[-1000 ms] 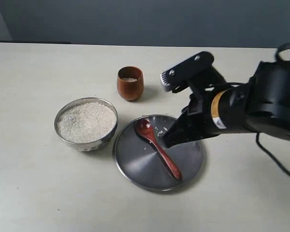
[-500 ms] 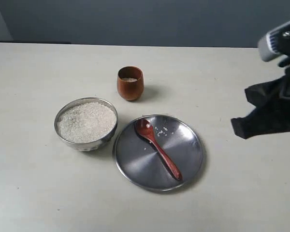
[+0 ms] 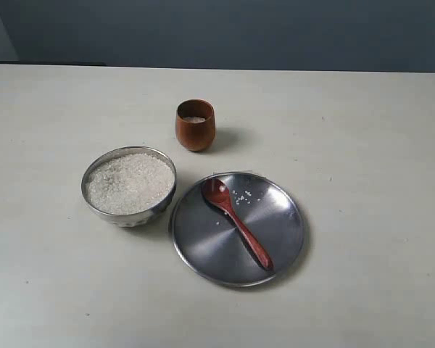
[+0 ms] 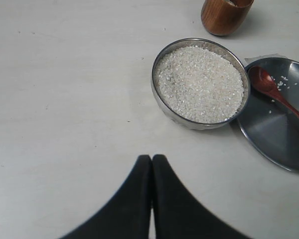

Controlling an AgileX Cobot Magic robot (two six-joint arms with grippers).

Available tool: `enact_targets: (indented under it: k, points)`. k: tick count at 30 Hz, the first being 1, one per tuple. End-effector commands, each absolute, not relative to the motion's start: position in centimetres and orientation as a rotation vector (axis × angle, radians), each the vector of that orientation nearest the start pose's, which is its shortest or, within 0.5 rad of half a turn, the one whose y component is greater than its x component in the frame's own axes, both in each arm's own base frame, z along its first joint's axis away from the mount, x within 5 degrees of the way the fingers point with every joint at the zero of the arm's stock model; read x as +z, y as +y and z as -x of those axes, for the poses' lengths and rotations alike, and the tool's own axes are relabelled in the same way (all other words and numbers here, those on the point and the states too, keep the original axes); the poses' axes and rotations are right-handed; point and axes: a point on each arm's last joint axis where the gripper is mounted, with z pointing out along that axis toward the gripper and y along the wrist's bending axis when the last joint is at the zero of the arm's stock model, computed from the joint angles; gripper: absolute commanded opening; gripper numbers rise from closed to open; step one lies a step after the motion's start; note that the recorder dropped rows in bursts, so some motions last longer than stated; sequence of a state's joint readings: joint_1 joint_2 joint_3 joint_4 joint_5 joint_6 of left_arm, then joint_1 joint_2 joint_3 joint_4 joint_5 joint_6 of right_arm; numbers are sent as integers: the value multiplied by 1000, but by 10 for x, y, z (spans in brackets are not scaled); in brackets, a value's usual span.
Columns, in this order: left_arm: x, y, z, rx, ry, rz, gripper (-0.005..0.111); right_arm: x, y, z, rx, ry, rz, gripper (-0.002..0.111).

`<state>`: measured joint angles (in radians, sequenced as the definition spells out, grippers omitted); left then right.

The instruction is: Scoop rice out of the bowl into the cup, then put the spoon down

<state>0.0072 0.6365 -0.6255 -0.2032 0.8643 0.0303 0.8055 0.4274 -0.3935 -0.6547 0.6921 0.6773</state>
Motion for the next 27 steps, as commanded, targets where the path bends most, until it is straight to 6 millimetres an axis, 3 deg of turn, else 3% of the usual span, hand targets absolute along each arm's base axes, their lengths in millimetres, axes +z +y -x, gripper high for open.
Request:
enact_targets:
  k: [1, 18, 21, 24, 27]
  points:
    - [301, -13, -109, -220, 2343, 54, 0, 267, 28, -78, 166, 2022, 402, 1]
    - [305, -12, -102, -213, 2299, 47, 0, 267, 28, -78, 166, 2022, 402, 1]
    - [317, -9, -94, -152, 2154, 9, 0, 267, 28, -78, 166, 2022, 402, 1]
    - [337, -8, -85, -141, 1880, 28, 0, 267, 28, -78, 167, 2021, 402, 1]
    - [342, -6, -75, -125, 1703, 39, 0, 267, 28, -78, 167, 2021, 402, 1]
